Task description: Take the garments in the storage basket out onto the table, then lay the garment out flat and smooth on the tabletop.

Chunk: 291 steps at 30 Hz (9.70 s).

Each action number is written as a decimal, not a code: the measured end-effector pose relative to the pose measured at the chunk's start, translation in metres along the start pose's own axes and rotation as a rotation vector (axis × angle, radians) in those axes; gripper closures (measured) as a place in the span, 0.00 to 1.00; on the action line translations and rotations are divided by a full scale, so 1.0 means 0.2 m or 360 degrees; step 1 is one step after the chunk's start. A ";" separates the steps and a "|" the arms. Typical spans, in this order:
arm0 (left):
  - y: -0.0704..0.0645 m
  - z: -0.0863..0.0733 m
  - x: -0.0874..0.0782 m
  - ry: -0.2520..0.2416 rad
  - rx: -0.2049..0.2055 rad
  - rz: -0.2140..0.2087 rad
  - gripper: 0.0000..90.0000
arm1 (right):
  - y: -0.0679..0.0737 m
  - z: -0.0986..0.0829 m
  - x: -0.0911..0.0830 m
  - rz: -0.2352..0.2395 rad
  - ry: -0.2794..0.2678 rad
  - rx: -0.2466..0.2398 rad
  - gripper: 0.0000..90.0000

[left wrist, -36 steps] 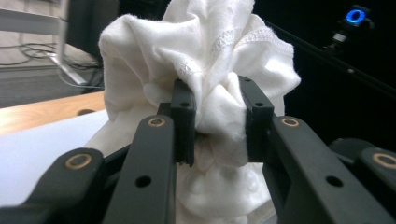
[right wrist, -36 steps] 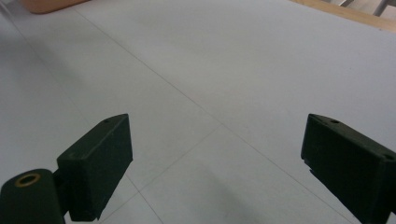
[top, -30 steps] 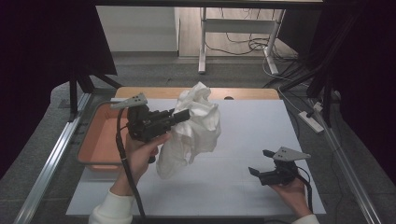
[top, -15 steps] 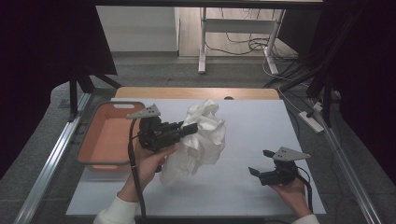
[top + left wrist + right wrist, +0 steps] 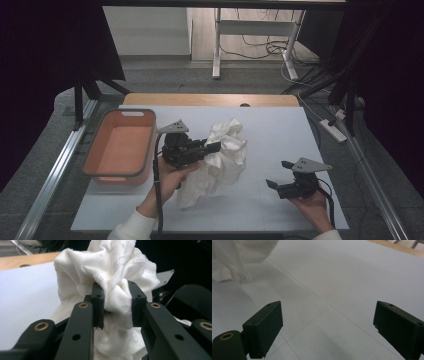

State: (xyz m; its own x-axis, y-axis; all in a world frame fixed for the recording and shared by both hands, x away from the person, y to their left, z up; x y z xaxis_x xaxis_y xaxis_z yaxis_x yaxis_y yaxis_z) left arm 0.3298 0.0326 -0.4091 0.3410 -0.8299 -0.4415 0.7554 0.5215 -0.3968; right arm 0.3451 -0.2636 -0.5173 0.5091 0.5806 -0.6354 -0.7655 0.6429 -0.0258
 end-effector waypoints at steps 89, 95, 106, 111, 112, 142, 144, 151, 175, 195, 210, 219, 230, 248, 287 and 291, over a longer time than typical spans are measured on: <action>0.49 -0.18 0.47 0.0302 -0.0128 0.0277 0.55 | 0.00 -0.03 0.03 -0.0022 0.0060 -0.0002 0.10; 0.46 -0.14 0.40 0.0207 -0.0072 0.0299 0.29 | -0.01 -0.03 0.03 -0.0022 0.0047 0.0011 0.10; 0.41 -0.12 0.33 0.0199 0.0039 0.0312 0.24 | -0.01 -0.03 0.03 -0.0022 0.0050 0.0008 0.10; 0.41 -0.10 0.28 0.0170 0.0047 0.0315 0.24 | 0.00 -0.03 0.03 -0.0023 0.0046 0.0003 0.10; 0.41 -0.10 0.26 0.0159 0.0051 0.0321 0.24 | 0.00 -0.03 0.03 -0.0022 0.0042 0.0003 0.10; 0.30 -0.31 -0.07 0.0211 0.0125 0.0449 0.25 | 0.08 -0.01 0.05 0.0022 0.0035 -0.0029 0.10; 0.30 -0.34 -0.08 0.0217 0.0107 0.0453 0.25 | 0.08 -0.01 0.06 0.0022 0.0032 -0.0018 0.10; 0.31 -0.36 -0.07 0.0230 0.0091 0.0456 0.25 | 0.09 0.00 0.09 0.0032 0.0040 0.0005 0.10; 0.32 -0.34 -0.07 0.0217 0.0057 0.0458 0.26 | 0.14 0.03 0.15 0.0045 0.0051 0.0006 0.13; 0.33 -0.32 -0.04 0.0209 0.0060 0.0451 0.26 | 0.25 0.10 0.28 0.0134 0.0099 -0.0046 0.19; 0.33 -0.31 -0.06 0.0190 0.0067 0.0455 0.26 | 0.33 0.15 0.43 0.0157 0.0153 -0.0067 0.26; 0.33 -0.32 -0.07 0.0192 0.0056 0.0460 0.26 | 0.34 0.18 0.53 0.0128 0.0215 -0.0090 0.35; 0.34 -0.33 -0.08 0.0187 0.0044 0.0481 0.26 | 0.32 0.18 0.55 0.0092 0.0239 -0.0105 0.67; 0.32 -0.34 -0.11 0.0168 0.0044 0.0493 0.26 | 0.16 0.21 0.29 -0.0056 0.0144 -0.0088 0.89; 0.31 -0.34 -0.11 0.0173 0.0036 0.0482 0.26 | -0.12 0.09 0.07 -0.0265 0.0198 0.0064 0.88; 0.30 -0.34 -0.10 0.0176 0.0046 0.0478 0.26 | -0.16 0.06 0.06 -0.0271 0.0226 0.0100 0.88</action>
State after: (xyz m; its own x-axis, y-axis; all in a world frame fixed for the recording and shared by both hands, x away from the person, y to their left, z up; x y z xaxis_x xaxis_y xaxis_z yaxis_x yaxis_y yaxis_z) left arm 0.3300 0.0948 -0.4792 0.4891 -0.6125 -0.6210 0.6463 0.7326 -0.2135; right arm 0.3792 -0.2715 -0.5147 0.5648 0.3881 -0.7283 -0.6450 0.7581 -0.0963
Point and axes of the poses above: each handheld gripper's, and its own axes: x roughly forward along the jaws, z roughly out of its top, y roughly to its left, the point moved 6 cm from there along x, roughly forward along the jaws, and after that the axes turned 7 degrees about y, right-handed, at the moved point
